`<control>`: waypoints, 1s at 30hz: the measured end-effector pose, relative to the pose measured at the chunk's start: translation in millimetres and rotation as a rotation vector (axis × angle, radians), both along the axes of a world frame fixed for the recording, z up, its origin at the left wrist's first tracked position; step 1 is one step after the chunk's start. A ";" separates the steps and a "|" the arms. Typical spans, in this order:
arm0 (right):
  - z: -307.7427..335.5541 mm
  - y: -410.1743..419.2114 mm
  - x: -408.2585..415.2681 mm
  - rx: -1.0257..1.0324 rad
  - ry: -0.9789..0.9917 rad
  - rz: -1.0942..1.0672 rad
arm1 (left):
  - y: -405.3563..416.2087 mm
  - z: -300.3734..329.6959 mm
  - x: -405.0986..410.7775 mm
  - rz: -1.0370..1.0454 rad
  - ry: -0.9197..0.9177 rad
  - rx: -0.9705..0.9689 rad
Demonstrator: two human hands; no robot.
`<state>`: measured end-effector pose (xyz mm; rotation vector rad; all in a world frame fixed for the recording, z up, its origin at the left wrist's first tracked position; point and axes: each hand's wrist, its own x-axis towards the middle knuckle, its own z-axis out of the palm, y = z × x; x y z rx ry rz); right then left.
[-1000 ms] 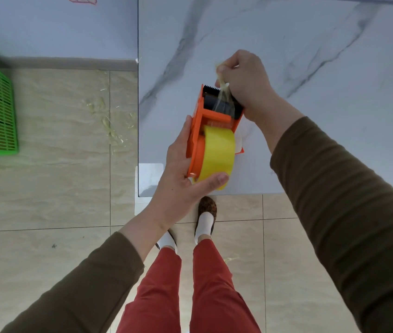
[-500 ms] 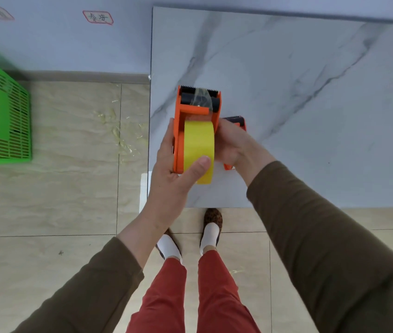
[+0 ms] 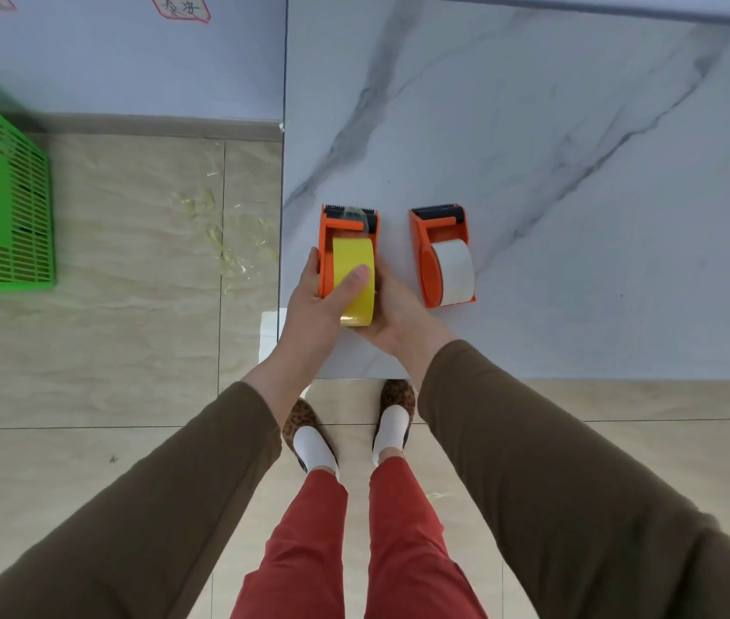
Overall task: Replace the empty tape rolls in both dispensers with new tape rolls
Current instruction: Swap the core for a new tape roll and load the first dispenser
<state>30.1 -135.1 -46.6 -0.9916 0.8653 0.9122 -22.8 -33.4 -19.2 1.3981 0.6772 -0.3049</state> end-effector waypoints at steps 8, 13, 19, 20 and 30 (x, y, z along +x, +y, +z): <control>2.8 -3.8 -28.7 -0.420 -0.266 0.111 | 7.0 -22.8 14.8 -0.008 0.025 0.012; 12.7 4.0 -39.3 -0.368 -0.444 0.179 | 12.4 -29.6 18.7 -0.085 0.078 0.002; 13.4 4.0 -38.4 -0.396 -0.492 0.222 | 20.5 -26.6 19.0 -0.166 0.111 0.022; 14.1 3.9 -37.2 -0.396 -0.486 0.226 | 20.5 -26.5 18.0 -0.171 0.105 0.032; 19.6 4.6 -40.9 -0.312 -0.428 0.324 | 8.9 -19.5 0.8 -0.138 0.070 0.098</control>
